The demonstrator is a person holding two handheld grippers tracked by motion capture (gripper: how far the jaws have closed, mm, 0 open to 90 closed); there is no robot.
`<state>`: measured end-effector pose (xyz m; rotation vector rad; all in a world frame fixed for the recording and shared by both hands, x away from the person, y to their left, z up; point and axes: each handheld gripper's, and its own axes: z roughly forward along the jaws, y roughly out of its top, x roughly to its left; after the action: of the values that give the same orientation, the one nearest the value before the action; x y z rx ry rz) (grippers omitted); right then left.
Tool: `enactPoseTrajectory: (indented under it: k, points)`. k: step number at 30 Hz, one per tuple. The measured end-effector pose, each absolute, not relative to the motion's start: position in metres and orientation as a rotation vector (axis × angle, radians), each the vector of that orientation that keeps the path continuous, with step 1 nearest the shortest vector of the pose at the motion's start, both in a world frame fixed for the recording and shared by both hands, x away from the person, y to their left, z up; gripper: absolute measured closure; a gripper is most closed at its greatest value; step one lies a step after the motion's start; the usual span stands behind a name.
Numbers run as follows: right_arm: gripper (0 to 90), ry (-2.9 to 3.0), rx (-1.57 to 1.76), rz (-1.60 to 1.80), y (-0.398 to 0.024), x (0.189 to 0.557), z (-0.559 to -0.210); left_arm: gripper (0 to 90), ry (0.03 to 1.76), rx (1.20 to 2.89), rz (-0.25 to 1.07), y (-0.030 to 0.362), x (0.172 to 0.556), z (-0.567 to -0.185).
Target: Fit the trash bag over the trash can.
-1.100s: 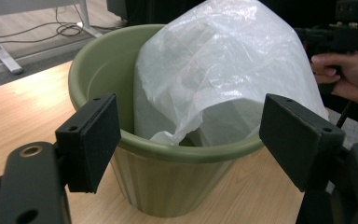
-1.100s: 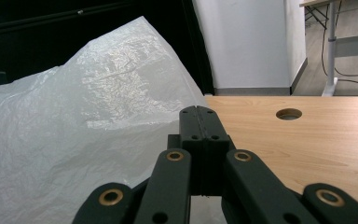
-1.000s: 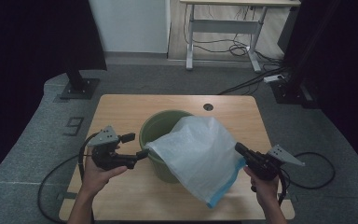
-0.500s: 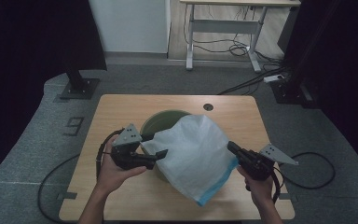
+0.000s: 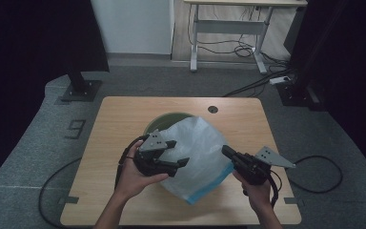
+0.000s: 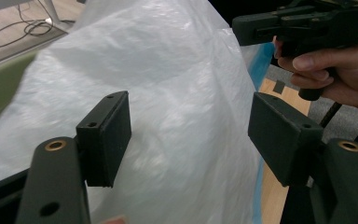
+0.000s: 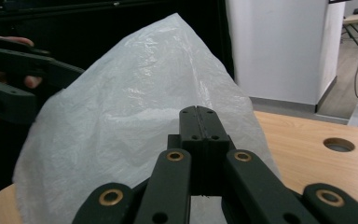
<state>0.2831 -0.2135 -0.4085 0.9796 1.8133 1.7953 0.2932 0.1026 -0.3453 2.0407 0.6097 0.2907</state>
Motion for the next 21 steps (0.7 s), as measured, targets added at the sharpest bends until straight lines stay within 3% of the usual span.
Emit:
enactPoseTrajectory:
  k: [3,4,8,9,12,18,21]
  points:
    - [89.1,1.819,0.97,1.802,-0.21,0.283,-0.407,32.1,0.616,2.042,0.283,0.1,0.296,-0.347]
    - [89.1,1.826,0.961,1.808,-0.207,0.283,-0.406,39.3,0.613,2.045,0.278,0.1,0.297,-0.347]
    - [89.1,1.834,0.949,1.814,-0.202,0.283,-0.405,49.3,0.62,2.05,0.269,0.1,0.299,-0.351]
    - [89.1,1.84,0.943,1.821,-0.199,0.283,-0.405,56.7,0.624,2.051,0.265,0.1,0.3,-0.352]
    - [89.1,1.845,0.935,1.827,-0.196,0.283,-0.405,62.2,0.643,2.056,0.249,0.1,0.302,-0.354]
    - [89.1,1.864,0.913,1.81,-0.189,0.283,-0.405,82.8,0.663,2.029,0.204,0.106,0.308,-0.357]
    - [89.1,1.863,0.908,1.807,-0.189,0.281,-0.406,86.5,0.682,1.998,0.185,0.11,0.31,-0.359]
